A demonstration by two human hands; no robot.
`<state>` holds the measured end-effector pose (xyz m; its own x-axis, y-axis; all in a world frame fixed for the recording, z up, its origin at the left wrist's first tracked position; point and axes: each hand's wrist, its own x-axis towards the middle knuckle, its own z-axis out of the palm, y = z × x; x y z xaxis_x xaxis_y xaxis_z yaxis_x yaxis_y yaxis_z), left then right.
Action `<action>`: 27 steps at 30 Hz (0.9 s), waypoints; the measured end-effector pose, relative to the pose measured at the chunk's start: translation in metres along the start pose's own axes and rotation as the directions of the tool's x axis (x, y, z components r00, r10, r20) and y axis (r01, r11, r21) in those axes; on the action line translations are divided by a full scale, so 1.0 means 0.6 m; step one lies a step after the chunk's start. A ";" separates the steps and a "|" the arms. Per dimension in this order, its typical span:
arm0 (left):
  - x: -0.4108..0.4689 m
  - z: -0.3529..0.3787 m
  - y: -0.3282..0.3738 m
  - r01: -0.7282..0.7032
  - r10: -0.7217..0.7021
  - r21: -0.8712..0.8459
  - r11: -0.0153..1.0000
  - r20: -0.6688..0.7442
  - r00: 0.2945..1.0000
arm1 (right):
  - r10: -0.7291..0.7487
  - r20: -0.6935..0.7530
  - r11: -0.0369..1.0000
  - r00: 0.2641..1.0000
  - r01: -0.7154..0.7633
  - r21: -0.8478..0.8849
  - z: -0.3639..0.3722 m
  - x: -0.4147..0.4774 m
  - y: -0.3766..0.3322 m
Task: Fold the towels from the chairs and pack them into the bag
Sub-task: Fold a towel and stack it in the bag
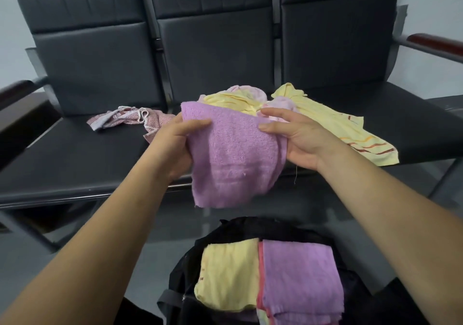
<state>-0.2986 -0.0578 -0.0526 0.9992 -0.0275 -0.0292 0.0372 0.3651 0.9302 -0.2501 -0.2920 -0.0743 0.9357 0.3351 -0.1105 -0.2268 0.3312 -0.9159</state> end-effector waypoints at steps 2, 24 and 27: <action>0.001 -0.014 0.003 -0.009 0.005 0.152 0.988 0.024 1.000 | -0.057 -0.060 0.997 0.997 0.054 -0.045 -0.006 0.006 0.003; 0.018 -0.051 -0.014 -0.248 0.256 0.529 0.811 0.059 0.965 | -0.333 -0.037 0.540 0.942 0.158 -0.826 0.014 -0.017 -0.007; 0.023 -0.051 -0.017 -0.297 0.341 0.525 0.797 0.015 0.940 | -0.389 -0.022 0.478 0.921 0.182 -0.859 0.009 -0.016 -0.009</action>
<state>-0.2845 -0.0337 -0.0737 0.9517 0.0849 0.2951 -0.2754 -0.1897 0.9424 -0.2594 -0.2921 -0.0659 0.9559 0.1609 0.2458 0.2938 -0.5385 -0.7898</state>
